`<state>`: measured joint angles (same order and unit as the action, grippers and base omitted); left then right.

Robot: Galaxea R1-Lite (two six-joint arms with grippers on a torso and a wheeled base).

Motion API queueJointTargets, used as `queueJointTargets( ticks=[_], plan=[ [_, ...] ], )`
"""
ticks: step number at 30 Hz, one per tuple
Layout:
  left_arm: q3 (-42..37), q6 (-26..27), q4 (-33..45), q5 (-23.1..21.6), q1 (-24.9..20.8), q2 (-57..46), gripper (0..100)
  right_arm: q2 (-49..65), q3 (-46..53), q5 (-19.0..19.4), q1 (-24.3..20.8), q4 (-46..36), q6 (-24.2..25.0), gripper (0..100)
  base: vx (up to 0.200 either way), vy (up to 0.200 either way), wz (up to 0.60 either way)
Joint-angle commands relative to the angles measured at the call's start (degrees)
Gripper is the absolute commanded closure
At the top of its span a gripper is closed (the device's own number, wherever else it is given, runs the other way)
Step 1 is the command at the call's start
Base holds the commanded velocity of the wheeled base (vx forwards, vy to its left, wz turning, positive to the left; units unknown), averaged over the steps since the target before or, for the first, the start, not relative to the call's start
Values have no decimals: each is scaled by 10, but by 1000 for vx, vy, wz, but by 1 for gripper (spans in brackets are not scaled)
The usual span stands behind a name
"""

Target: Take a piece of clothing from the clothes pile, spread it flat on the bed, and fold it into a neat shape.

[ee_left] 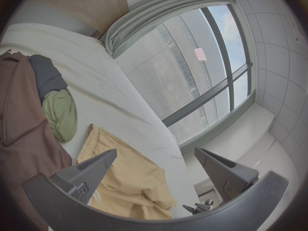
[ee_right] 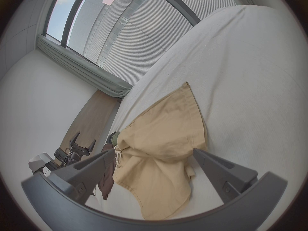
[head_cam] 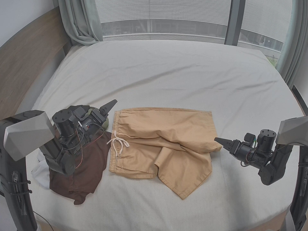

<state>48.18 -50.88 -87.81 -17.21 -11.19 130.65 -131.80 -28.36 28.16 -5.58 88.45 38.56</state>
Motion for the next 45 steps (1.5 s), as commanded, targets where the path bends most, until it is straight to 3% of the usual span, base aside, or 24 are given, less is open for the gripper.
queueJointTargets(
  ticks=[1, 6, 15, 27, 45],
  plan=[
    [-58, 11, -7, -13, 4, -43, 0, 9, 30, 1, -4, 0, -5, 0, 0, 0, 0],
    [-89, 32, -7, -48, 3, -55, 0, -4, 41, 1, -10, 0, -7, 0, 0, 0, 0],
    [-117, 88, -2, -63, 3, -55, 0, -59, 46, 0, -20, 0, -38, 0, 0, 0, 0],
    [-118, 88, -2, -63, -1, -53, 0, -120, 40, -20, -48, 0, -37, 0, 0, 0, 0],
    [-116, 88, -5, -62, -1, -39, 0, -122, 35, -37, -80, 0, -18, 0, 0, 0, 0]
  ],
)
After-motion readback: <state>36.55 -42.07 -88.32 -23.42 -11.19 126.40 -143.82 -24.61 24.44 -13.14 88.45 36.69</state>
